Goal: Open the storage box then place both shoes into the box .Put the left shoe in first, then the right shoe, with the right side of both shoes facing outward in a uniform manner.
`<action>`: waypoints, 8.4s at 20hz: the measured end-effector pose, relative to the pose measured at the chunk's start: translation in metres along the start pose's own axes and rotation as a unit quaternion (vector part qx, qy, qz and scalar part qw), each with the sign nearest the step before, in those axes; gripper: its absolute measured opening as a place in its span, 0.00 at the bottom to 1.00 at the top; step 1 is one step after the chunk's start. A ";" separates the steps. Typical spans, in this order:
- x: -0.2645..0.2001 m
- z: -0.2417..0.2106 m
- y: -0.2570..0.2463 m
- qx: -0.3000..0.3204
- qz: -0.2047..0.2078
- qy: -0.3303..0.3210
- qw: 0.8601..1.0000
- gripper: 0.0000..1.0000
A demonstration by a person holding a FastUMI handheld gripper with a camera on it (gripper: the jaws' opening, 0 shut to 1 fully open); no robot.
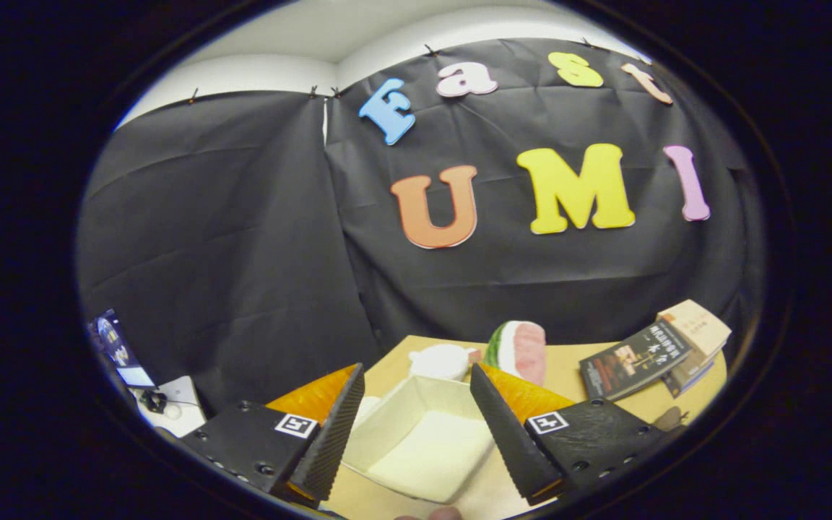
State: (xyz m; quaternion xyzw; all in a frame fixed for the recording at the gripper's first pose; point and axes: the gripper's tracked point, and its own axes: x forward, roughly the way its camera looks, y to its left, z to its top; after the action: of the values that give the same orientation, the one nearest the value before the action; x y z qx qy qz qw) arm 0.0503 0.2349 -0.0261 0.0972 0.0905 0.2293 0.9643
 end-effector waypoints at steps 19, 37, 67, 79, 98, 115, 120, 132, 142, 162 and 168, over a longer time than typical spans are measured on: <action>-0.066 -0.199 -0.276 0.090 -0.191 0.197 0.957 0.91; -0.046 -0.279 -0.305 0.182 -0.201 0.311 0.911 0.01; -0.005 -0.040 -0.074 0.255 -0.107 0.156 0.948 0.00; 0.102 -0.128 0.052 0.327 -0.089 0.230 0.912 0.00; 0.129 -0.188 0.062 0.294 -0.085 0.298 0.904 0.47; -0.076 -0.046 -0.126 0.114 -0.152 0.102 0.976 0.95; -0.154 -0.044 -0.229 0.096 -0.211 0.086 0.969 0.95; -0.196 -0.156 -0.399 0.088 -0.259 0.185 0.944 0.96; -0.137 -0.262 -0.435 0.064 -0.243 0.296 0.921 0.96; -0.129 -0.232 -0.387 0.195 -0.263 0.299 0.897 0.00; -0.111 -0.167 -0.303 0.208 -0.250 0.255 0.910 0.00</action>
State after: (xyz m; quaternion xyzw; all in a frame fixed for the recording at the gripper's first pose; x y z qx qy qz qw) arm 0.0449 -0.0571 -0.2419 0.2078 0.4007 -0.0264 0.8920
